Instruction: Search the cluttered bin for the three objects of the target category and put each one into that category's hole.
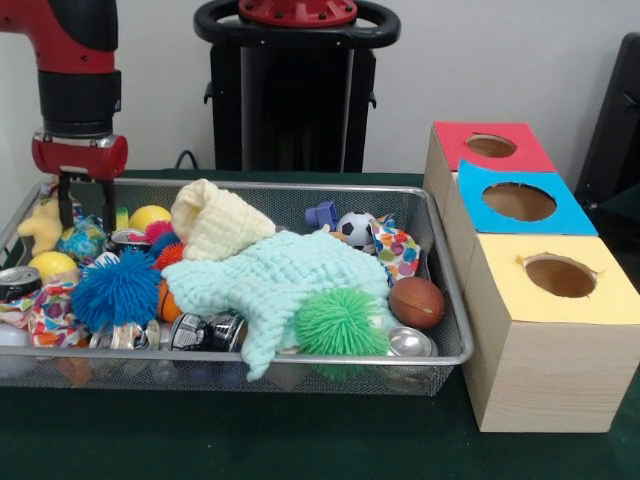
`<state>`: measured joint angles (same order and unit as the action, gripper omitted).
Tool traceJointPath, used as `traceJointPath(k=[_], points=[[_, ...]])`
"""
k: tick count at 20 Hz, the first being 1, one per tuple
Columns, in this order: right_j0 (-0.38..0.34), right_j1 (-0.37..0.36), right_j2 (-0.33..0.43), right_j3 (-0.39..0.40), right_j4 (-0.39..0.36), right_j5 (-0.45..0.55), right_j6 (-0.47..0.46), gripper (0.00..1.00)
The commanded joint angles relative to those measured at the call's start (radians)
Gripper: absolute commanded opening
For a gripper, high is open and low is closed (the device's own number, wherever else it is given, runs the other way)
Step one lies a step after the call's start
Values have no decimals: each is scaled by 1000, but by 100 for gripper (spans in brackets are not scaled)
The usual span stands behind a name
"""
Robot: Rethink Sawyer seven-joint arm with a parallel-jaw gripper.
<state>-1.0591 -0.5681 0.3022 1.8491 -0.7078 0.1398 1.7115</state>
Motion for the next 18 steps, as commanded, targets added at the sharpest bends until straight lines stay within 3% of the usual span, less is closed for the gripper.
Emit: traceJointPath(k=[1, 9, 10, 18], points=[[-33, 55, 155, -106, -21, 194, -186, 100], [-38, 81, 199, -155, -18, 257, -191, 100], [-44, 87, 212, -161, -32, 250, -189, 0], [-25, 80, 177, -158, -58, 206, -129, 0]])
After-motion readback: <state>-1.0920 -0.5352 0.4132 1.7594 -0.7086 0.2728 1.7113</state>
